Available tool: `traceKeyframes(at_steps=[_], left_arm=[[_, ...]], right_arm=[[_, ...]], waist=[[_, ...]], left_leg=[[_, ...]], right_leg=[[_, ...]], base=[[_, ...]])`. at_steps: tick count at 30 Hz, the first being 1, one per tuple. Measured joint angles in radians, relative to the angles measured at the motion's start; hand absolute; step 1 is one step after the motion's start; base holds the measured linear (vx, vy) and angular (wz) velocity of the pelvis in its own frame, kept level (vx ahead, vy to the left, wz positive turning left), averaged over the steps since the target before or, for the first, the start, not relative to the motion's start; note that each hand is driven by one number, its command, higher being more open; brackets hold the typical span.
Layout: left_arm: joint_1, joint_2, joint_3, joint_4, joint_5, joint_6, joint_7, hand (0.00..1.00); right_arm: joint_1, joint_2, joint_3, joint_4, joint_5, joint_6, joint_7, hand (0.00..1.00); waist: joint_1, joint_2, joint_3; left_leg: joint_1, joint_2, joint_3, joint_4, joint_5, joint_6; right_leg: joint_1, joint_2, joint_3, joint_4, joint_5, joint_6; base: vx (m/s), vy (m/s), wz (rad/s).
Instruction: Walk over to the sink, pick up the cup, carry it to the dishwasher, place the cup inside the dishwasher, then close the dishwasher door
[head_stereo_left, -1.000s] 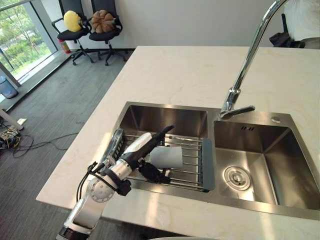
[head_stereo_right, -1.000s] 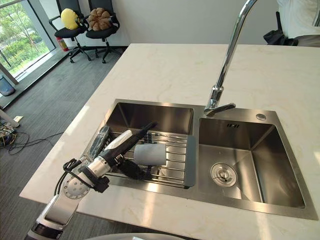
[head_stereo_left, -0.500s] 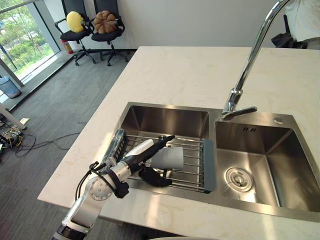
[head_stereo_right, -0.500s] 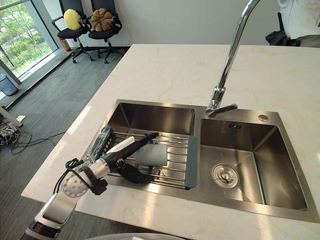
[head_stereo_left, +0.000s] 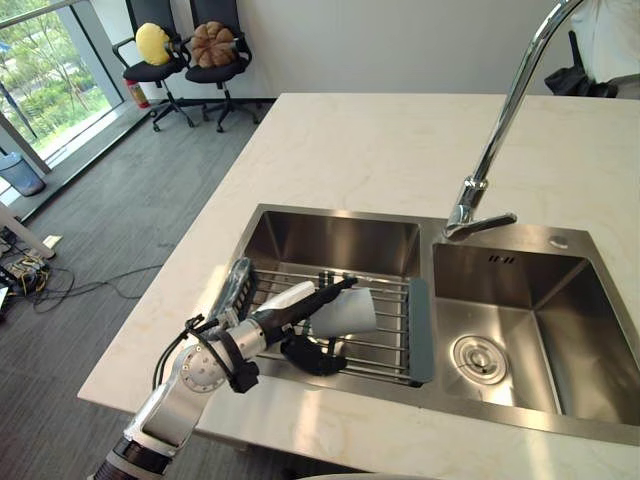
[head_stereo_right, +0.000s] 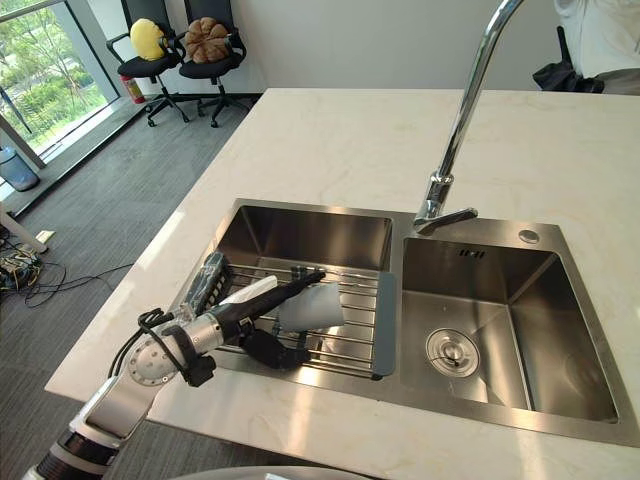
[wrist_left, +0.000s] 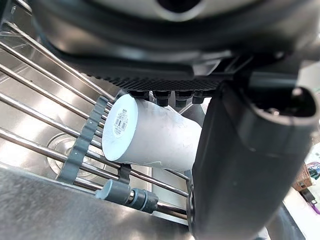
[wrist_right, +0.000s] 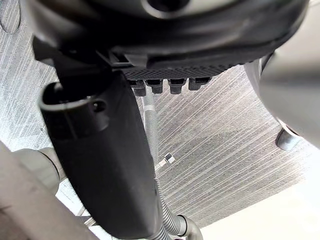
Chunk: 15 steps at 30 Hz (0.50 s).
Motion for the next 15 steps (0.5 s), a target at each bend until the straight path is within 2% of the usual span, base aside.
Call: traceKeyframes(at_steps=[6,15], left_arm=[[-0.032,0.015,-0.021,0.006,0.001,0.021,0.01,1.0],[-0.086,0.016,-0.036,0.046,-0.002,0.022,0.06,1.0]], right_arm=[[-0.003,0.0,-0.01,0.01,0.0,0.0,0.0,1.0],[-0.005,0.008,-0.048,0.011,0.0,0.0,-0.007,1.0]], waist=[[-0.003,0.0,0.002],[-0.013,0.0,0.007]], left_leg=[[0.003,0.001,0.011,0.0,-0.002,0.0],[0.011,0.001,0.034,0.0,-0.012,-0.002]], right_leg=[[-0.005,0.0,0.014,-0.001,0.0,0.0],[-0.012,-0.001,0.036,-0.001,0.001,0.001]], base=[[0.0,0.0,-0.06],[0.0,-0.001,-0.07]])
